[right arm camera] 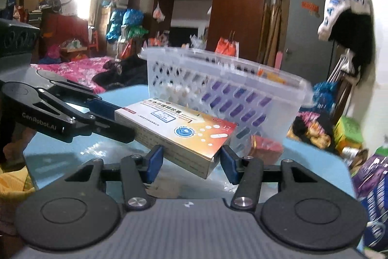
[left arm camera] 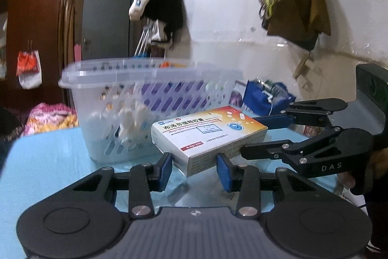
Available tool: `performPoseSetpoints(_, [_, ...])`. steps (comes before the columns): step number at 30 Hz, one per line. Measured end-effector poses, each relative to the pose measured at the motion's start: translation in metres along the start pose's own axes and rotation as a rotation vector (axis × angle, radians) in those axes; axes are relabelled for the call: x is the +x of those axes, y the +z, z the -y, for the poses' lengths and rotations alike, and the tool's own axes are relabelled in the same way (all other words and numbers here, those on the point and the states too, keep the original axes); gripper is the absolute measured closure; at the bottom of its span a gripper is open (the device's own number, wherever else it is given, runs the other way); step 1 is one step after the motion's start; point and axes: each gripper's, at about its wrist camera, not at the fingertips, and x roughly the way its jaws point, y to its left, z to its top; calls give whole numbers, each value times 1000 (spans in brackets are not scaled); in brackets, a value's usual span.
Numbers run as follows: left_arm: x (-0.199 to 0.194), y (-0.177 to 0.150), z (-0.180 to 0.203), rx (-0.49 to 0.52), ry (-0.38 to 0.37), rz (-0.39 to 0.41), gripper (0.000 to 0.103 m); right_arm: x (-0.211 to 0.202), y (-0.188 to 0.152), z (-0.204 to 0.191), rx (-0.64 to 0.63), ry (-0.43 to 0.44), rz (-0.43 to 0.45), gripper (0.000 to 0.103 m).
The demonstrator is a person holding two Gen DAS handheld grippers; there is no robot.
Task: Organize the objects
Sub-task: 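Lift the medicine box over the basket and open both grippers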
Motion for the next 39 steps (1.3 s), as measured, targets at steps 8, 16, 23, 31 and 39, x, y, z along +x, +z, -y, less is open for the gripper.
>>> performPoseSetpoints(8, [-25,11,18,67,35,115,58,-12,15,-4,-9,-29,89,47])
performPoseSetpoints(16, [-25,37,22,125,69,182,59,-7,40,4,-41,-69,128,48])
performPoseSetpoints(23, [-10,83,1,130,104,168,59,27,87,30,-14,-45,103,48])
performPoseSetpoints(31, [28,123,-44,96,128,71,59,77,117,45,-2,-31,26,48])
performPoseSetpoints(39, [71,121,-71,42,147,-83,59,114,117,58,24,-7,-121,48])
